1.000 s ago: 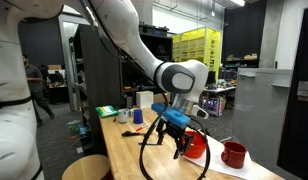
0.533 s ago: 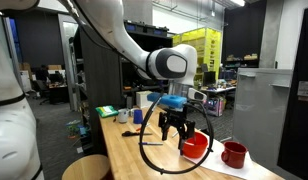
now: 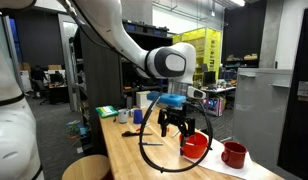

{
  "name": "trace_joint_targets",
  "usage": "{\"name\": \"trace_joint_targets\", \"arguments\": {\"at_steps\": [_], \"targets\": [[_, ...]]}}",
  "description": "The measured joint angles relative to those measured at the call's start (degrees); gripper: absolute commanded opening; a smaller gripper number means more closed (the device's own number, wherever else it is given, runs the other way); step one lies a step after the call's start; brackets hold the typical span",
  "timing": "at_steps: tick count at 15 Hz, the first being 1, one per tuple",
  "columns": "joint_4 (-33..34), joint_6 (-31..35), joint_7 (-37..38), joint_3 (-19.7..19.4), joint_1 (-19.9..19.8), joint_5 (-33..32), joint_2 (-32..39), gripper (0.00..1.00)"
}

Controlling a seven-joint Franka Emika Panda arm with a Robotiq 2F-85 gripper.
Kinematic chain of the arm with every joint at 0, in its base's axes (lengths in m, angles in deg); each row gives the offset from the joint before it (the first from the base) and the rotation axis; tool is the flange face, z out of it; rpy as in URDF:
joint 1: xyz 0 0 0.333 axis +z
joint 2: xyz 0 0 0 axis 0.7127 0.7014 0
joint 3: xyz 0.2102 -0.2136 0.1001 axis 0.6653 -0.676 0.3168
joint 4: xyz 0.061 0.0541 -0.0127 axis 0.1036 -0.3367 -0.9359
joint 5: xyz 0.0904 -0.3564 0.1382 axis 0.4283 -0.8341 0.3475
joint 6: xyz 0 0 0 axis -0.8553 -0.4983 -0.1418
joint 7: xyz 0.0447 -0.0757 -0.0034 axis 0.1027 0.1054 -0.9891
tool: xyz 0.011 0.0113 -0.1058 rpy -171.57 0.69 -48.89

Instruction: Take the red marker out of the red bowl and place it on the table top

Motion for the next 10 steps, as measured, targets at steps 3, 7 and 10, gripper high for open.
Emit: {"name": "trace_joint_targets", "arguments": {"at_steps": [3, 7, 10], "targets": [[-3.65, 9.7, 1.08, -0.37, -0.08, -0.16, 0.05, 1.0], [-12.57, 24.39, 5.63, -0.75, -1.35, -1.24, 0.04, 1.0], [-18.84, 32.1, 11.84, -1.12, -4.29, -6.11, -0.09, 1.0]]}}
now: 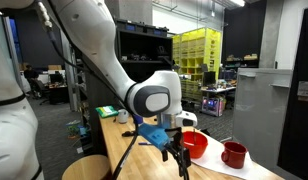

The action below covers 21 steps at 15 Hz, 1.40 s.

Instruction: Take the red marker out of the red bowl and place it on the table top

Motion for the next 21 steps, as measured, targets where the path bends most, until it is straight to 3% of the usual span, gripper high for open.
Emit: {"name": "trace_joint_targets", "arguments": {"at_steps": [4, 7, 8, 9, 17, 19, 21], "targets": [[-5.76, 7.65, 9.23, -0.7, -6.55, -10.57, -0.07, 1.0], [-5.77, 9.93, 12.71, -1.23, -10.45, -14.69, 0.54, 1.0], [-5.51, 10.28, 13.58, -1.29, -11.28, -15.74, 0.7, 0.91], [-5.28, 10.55, 14.34, -1.33, -11.96, -16.7, 0.95, 0.73], [-5.2, 17.55, 16.1, -1.34, -11.87, -17.59, 6.63, 0.12], [-5.18, 20.39, 16.1, -1.32, -11.23, -17.35, 9.16, 0.02], [-4.82, 22.73, 16.15, -1.22, -11.03, -17.52, 10.0, 0.0]]}}
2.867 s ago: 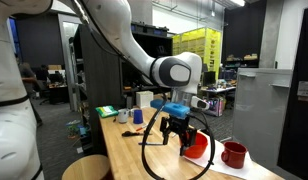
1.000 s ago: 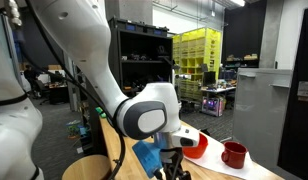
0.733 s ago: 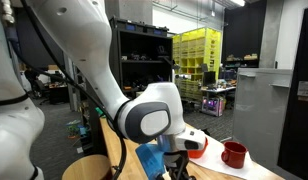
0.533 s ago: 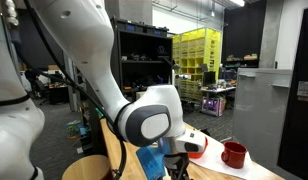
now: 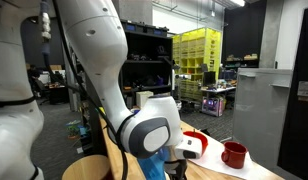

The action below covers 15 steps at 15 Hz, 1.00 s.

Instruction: Take the red marker out of the red bowl and place it on the table top

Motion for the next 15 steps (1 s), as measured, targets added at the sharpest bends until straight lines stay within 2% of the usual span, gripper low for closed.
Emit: {"name": "trace_joint_targets", "arguments": {"at_steps": [3, 7, 12, 15], "targets": [[-0.1, 1.49, 0.95, 0.0, -0.03, -0.93, 0.25, 0.0], [-0.07, 2.2, 5.0, -0.25, -0.41, -5.69, 0.33, 0.0], [-0.03, 2.55, 12.0, -1.05, -0.73, -14.34, 0.18, 0.0], [-0.04, 3.27, 18.16, -1.82, -1.25, -22.36, 0.06, 0.0]]}}
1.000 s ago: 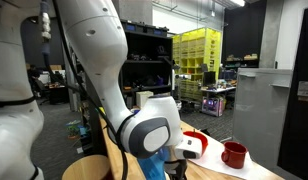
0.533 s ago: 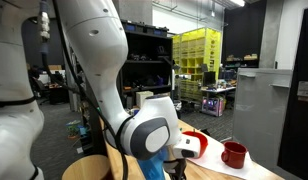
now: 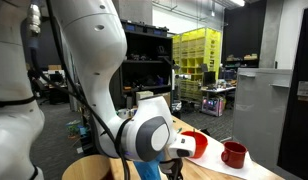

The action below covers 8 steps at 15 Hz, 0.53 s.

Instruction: Take the red marker out of the red bowl and place it on the table top

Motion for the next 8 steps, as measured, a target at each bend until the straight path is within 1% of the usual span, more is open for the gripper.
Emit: {"name": "trace_joint_targets", "arguments": {"at_steps": [3, 8], "targets": [[0.01, 0.43, 8.75, -1.04, -0.76, -11.11, -0.43, 0.0], [0.02, 0.61, 26.43, -2.83, -1.66, -32.39, -2.15, 0.0]]}}
